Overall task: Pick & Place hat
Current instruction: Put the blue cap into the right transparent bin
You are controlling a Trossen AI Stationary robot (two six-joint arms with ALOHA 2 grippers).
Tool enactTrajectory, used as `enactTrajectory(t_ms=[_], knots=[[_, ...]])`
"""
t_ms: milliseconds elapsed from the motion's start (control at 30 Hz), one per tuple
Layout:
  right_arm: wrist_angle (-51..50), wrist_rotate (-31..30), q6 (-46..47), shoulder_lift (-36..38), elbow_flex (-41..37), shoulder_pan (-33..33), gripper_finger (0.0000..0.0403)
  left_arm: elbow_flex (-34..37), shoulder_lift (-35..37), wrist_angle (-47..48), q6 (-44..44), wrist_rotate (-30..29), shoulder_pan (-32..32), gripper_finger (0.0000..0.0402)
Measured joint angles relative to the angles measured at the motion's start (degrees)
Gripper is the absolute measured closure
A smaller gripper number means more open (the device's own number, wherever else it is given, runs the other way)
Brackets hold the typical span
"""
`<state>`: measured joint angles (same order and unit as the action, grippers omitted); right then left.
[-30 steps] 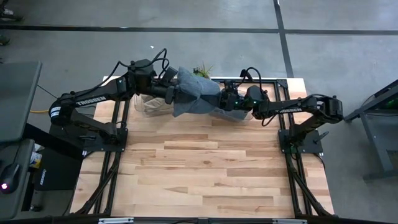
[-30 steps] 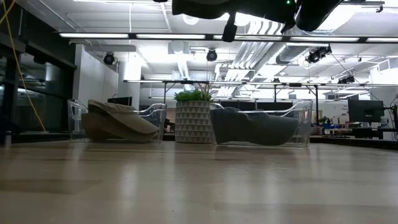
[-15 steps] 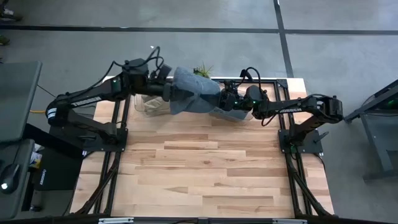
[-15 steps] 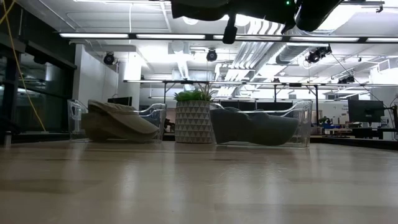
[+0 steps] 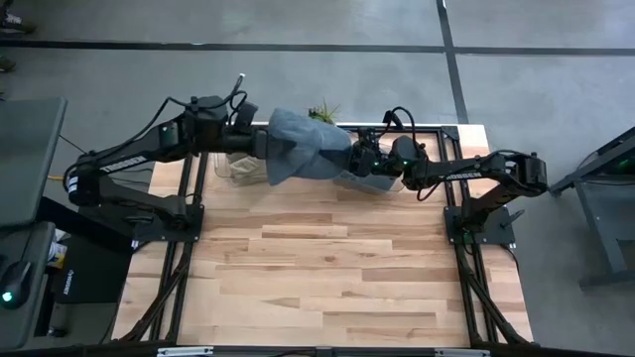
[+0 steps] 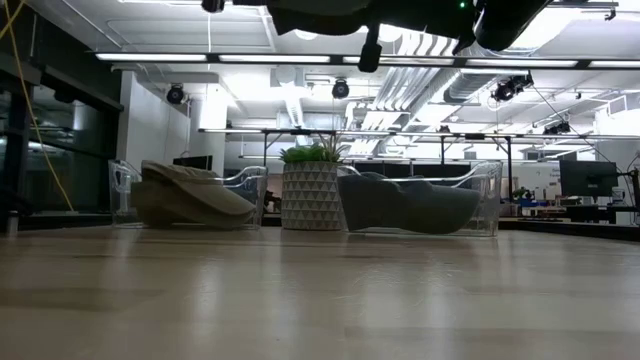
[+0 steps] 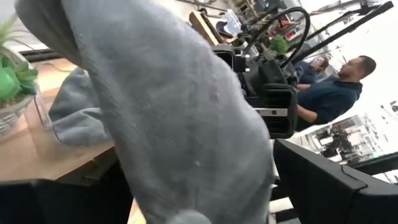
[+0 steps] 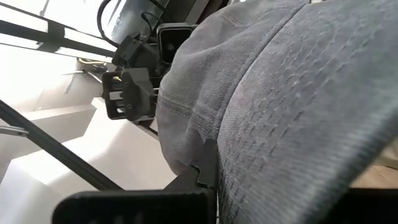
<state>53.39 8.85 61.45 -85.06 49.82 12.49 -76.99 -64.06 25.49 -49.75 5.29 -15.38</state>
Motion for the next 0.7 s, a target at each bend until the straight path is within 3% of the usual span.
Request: enactTrajectory(t_ms=[700], knots=[[-2.44, -1.57, -0.87, 2.55, -0.02, 4.91, 0.0399, -0.02, 9.17, 2.2, 2.4, -11.78, 0.0, 0.0081]])
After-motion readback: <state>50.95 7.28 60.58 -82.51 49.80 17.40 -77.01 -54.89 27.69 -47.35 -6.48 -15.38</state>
